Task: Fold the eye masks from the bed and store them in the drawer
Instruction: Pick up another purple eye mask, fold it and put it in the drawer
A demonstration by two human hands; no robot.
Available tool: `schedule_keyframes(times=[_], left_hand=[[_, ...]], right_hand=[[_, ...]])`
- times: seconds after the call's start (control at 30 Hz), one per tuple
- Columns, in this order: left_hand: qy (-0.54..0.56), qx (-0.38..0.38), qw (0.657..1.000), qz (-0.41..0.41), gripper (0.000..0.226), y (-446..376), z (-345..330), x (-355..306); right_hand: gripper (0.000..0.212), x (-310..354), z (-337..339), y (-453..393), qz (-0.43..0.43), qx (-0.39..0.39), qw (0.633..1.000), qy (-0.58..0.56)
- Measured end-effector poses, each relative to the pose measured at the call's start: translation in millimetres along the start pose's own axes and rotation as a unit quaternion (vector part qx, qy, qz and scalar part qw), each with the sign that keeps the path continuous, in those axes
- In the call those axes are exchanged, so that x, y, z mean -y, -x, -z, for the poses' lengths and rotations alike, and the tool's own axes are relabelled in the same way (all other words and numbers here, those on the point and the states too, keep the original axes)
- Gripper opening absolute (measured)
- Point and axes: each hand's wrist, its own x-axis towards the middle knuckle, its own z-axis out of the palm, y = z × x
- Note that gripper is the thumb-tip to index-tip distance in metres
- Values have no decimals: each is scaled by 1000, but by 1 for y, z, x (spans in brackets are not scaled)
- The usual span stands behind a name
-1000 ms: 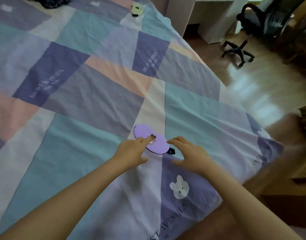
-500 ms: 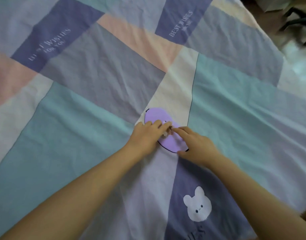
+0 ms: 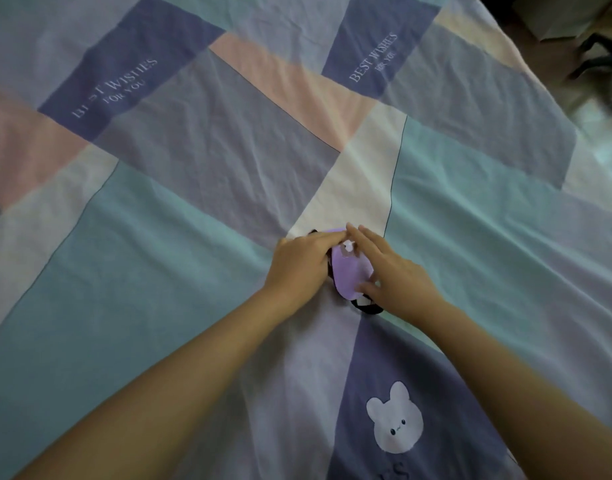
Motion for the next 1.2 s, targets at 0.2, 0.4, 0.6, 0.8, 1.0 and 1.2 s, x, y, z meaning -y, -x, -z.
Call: schedule_keyframes(times=[0.2,0.4,0.6,0.8,1.0,1.2], left_hand=[[251,35,964,85,26,6,16,-13],[345,68,928,119,27,9,30,-3],[348,-80,916,183,6,2,41,6],[534,-25,799,275,18,3,43,12],[507,-80,799,314,26,2,46,24],[566,-191,730,332,15,-3,57,36]], right_hand=[[74,16,2,-6,-30,-93,995,-32],[67,34,3,-9,-22,-131,987,-92],[85,52,3,-14,-82,-205,923,-315],[57,71,-5,-14,-151,-169,761,-608],[50,77,-17,-11,-146,-132,759,-621],[22,85,-31,-5,-159,-95,803,-567]])
